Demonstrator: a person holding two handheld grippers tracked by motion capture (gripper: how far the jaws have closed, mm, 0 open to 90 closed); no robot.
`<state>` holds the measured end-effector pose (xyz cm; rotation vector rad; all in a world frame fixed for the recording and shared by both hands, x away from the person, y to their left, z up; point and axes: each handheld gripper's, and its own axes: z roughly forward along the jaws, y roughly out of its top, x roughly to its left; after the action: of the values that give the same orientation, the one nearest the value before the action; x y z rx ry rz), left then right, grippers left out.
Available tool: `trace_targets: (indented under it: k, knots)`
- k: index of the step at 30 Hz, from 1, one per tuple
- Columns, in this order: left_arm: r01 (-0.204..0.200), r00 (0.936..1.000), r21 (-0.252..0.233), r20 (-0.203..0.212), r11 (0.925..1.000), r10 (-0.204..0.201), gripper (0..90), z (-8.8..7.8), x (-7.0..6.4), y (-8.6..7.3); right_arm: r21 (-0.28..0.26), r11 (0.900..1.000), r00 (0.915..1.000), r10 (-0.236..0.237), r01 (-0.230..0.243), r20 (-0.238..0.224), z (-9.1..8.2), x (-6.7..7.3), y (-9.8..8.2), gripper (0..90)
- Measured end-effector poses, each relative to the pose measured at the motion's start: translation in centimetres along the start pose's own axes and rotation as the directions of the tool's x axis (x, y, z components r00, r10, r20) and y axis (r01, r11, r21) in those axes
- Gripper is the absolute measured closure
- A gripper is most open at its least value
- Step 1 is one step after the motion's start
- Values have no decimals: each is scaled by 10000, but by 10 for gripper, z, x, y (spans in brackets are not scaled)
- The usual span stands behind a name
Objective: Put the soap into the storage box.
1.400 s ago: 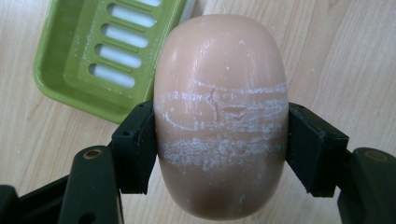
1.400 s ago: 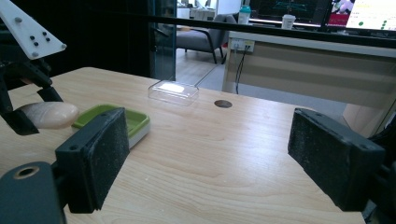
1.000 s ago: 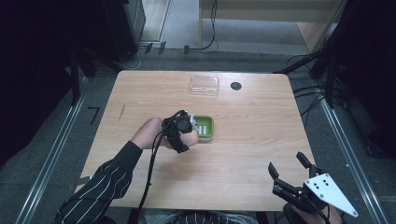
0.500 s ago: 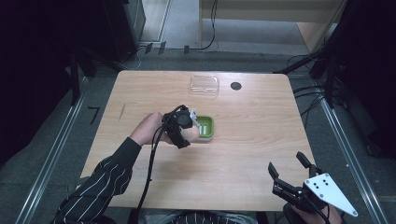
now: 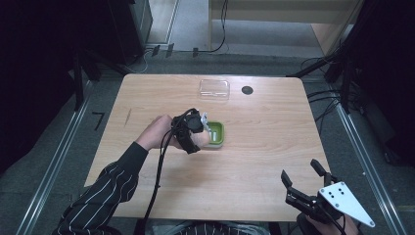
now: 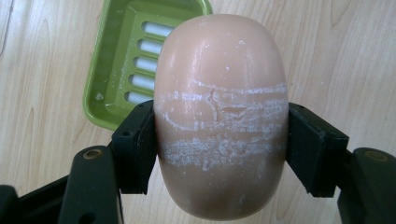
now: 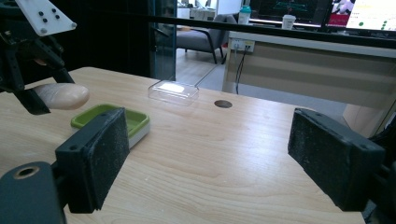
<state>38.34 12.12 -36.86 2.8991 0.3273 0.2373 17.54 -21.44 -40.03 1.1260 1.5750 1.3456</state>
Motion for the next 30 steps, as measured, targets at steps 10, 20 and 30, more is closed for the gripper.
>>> trace_targets:
  k: [10, 20, 30]
  knots:
    - [-248, 9996, -36, -160, 9997, 248, 333, -2, 4, 7, -17, 10000, 10000, 5, -5, 52, -2, -1, -1, 132]
    - [-429, 9989, -82, -173, 9990, 427, 333, -4, 10, 17, 2, 10000, 10000, 22, -22, 81, -2, -1, -1, 132]
    - [-648, 9978, -222, -151, 9977, 645, 333, -3, 23, 27, -10, 10000, 10000, -4, 4, 71, -2, 0, 0, 132]
